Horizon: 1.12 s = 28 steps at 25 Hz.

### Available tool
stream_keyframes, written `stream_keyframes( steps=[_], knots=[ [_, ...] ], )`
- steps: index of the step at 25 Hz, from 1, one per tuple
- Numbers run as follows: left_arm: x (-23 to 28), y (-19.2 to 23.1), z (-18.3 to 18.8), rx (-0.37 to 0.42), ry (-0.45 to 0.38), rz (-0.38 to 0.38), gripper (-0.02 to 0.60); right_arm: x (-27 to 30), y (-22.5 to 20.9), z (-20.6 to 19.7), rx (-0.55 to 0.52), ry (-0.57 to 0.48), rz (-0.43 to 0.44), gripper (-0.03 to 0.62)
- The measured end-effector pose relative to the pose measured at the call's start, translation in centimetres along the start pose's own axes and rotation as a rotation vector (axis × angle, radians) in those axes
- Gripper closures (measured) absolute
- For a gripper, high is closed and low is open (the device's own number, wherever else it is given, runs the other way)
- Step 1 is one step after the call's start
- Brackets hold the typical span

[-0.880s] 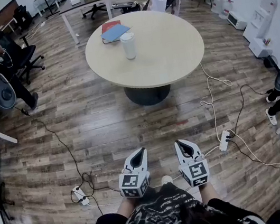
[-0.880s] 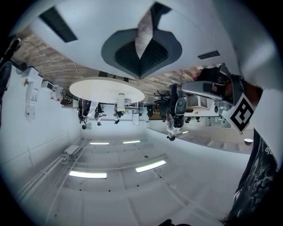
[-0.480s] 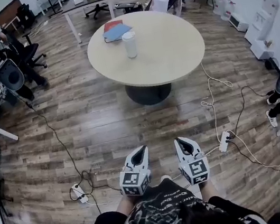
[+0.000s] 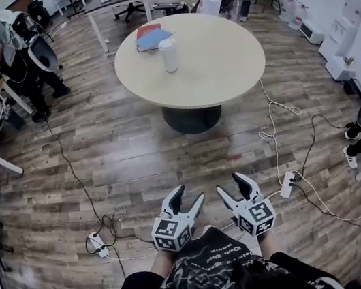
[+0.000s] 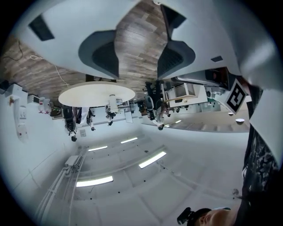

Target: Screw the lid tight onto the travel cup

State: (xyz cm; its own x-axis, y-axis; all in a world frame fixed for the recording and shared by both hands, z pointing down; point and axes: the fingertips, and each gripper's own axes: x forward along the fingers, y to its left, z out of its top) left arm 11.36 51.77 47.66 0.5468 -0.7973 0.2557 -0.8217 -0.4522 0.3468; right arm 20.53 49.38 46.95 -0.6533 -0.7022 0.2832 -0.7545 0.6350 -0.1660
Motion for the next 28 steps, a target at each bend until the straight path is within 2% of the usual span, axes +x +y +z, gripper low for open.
stream_keyframes(
  steps=[2,4,13,18,24,28],
  knots=[
    [0.3,-0.4,-0.1,0.006,-0.007,0.003,0.271,-0.4,-0.2,-0.2,0.002,0.000,0.026,0.274],
    [0.6,-0.8,-0.4,0.015,-0.008,0.008,0.244,-0.8,-0.8,-0.4,-0.006,0.003,0.020,0.246],
    [1.4,-2.1,-1.5,0.001,-0.021,0.053,0.244,-2.3,-3.8,-1.0,-0.017,0.001,0.009,0.243],
    [2.1,-1.5,-1.6,0.013,-0.015,0.059,0.244,-1.7,-4.4,-1.3,-0.021,0.016,-0.003,0.237],
    [5.7,1.3,0.0,0.034,-0.012,0.043,0.244,1.6,-5.9,-1.3,-0.026,0.051,-0.032,0.237],
    [7.9,4.7,1.6,0.029,0.005,0.021,0.244,5.3,-6.3,-0.5,-0.032,0.071,-0.043,0.237]
  ],
)
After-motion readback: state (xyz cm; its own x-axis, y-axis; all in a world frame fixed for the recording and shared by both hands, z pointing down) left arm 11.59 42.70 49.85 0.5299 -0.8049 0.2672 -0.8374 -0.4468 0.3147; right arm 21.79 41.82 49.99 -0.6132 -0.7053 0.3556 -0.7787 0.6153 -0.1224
